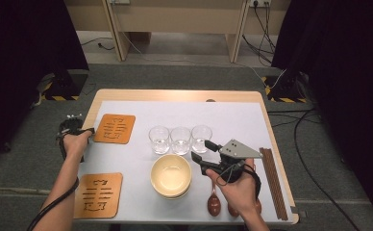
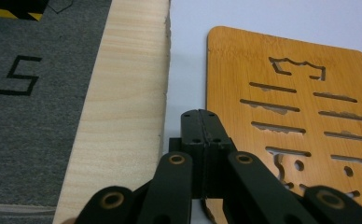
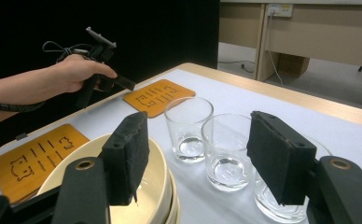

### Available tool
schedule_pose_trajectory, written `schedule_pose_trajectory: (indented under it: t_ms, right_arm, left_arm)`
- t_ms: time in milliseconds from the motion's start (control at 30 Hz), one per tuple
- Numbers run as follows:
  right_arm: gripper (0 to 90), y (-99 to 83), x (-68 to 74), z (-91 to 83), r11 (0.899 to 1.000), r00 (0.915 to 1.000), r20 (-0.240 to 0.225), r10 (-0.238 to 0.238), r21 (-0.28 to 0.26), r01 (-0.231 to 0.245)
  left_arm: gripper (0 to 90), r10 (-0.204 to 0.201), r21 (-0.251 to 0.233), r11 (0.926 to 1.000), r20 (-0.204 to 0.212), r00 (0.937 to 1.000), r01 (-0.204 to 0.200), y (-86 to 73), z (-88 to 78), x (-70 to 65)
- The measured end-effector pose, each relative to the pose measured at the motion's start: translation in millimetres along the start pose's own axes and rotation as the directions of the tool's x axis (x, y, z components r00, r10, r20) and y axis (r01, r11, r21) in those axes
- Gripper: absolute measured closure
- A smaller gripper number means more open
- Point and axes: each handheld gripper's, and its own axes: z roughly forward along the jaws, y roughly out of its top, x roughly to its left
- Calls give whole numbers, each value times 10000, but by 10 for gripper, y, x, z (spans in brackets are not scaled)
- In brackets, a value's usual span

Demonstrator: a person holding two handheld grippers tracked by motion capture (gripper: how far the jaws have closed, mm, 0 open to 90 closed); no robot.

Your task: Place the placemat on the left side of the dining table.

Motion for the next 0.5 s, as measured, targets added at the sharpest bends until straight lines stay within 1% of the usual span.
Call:
schedule_pose_trajectory:
  t_ms: [67,100,133,167,233,300,433,500]
  right_arm:
    - [388,-1,-1,2,10000,10000,-10,12,-24,-12]
    - [388,-2,0,2,10000,9999,-36,96,-9,-97]
    - [388,-2,0,2,10000,9999,-36,96,-9,-97]
    - [388,-1,-7,2,10000,10000,-36,69,-26,-70]
    - [388,-3,-11,5,10000,10000,-29,62,-20,-62]
    - [388,-3,-11,2,10000,10000,-6,67,44,-67]
    - [388,-8,-14,11,10000,10000,1,83,36,-83]
    - [388,-10,-16,13,9999,9999,10,108,46,-108]
  left_arm:
    - [893,63,87,9999,-4,10000,-63,-6,6,7]
    - [893,64,149,9999,0,10000,-64,-6,6,13]
    - [893,64,149,9999,0,10000,-64,-6,6,13]
    - [893,151,225,9996,16,9999,-152,-5,-2,14]
    - [893,147,281,9995,42,9999,-148,-11,-12,7]
    - [893,152,304,9994,47,9999,-153,-16,-18,0]
    - [893,290,358,9989,92,9995,-293,-40,-40,-36]
    - [894,241,315,9992,110,9996,-244,-54,-46,-40]
